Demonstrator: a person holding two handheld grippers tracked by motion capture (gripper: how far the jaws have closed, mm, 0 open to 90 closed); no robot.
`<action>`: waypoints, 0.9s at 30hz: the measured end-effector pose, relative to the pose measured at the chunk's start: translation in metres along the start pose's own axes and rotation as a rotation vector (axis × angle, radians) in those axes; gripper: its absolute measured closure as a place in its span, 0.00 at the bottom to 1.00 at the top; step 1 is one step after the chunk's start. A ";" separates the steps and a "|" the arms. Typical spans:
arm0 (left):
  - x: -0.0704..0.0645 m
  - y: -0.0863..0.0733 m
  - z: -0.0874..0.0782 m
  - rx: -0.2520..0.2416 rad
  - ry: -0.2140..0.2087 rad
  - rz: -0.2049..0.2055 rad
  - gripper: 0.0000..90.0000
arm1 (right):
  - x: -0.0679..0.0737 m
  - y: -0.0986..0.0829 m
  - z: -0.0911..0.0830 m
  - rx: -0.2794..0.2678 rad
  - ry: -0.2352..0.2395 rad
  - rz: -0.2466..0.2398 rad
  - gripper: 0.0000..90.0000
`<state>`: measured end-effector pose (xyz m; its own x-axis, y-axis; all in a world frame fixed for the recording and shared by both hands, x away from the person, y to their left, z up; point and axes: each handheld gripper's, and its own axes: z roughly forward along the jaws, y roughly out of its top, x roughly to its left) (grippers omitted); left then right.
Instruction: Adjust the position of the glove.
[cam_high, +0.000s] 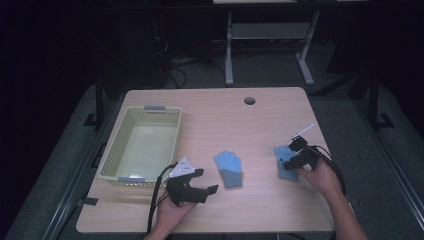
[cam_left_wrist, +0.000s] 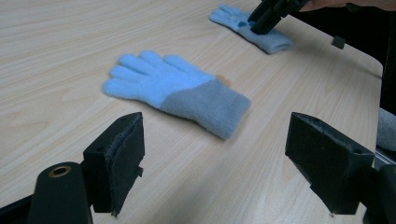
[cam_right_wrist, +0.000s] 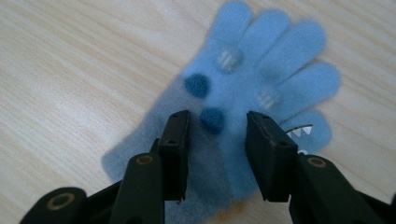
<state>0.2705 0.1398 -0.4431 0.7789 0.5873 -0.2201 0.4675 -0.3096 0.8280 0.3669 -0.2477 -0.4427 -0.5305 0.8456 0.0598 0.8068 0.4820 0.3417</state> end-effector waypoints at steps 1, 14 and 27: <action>-0.001 0.000 0.000 -0.003 -0.002 -0.006 0.22 | 0.001 0.000 0.000 0.000 -0.006 -0.002 0.67; 0.000 0.000 -0.002 -0.008 0.003 -0.004 0.22 | 0.003 0.000 0.000 -0.002 0.012 0.008 0.87; 0.002 0.000 -0.004 -0.015 0.000 -0.010 0.22 | 0.000 -0.001 -0.012 -0.040 0.013 0.026 0.93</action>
<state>0.2700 0.1437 -0.4417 0.7744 0.5900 -0.2284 0.4689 -0.2929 0.8333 0.3629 -0.2506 -0.4317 -0.5131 0.8545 0.0813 0.8095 0.4502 0.3769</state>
